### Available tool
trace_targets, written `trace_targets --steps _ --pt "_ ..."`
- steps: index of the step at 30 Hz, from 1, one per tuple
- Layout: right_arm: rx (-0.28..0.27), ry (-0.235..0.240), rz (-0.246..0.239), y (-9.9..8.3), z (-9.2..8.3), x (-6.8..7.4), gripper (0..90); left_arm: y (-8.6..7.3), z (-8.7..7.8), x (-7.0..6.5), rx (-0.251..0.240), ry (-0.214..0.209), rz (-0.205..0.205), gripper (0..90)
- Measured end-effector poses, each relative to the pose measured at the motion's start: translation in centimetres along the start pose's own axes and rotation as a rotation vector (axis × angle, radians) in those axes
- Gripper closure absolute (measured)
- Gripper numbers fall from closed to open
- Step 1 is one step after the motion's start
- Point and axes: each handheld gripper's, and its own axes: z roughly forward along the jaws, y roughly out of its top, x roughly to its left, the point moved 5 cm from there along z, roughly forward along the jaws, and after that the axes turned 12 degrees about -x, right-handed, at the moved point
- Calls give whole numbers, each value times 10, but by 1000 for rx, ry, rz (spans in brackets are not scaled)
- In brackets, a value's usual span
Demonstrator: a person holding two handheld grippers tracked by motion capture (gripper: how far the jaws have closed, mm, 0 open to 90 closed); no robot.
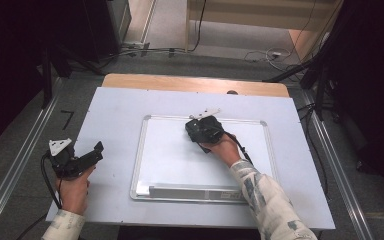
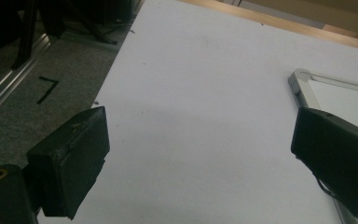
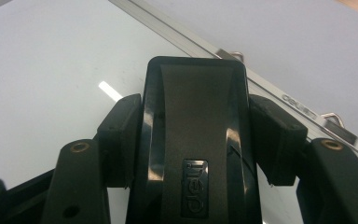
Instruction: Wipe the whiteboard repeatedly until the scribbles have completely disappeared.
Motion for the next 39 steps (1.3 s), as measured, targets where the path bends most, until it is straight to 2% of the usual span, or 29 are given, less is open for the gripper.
trace_targets --steps 7,21,39 --pt "-1 24 -18 9 12 13 381 0 0 2 3 0 -2 45" --pt "-2 44 -30 17 22 24 380 0 0 1 3 -1 -1 45" --pt "13 34 -26 11 14 14 379 0 -1 5 0 6 -7 45"
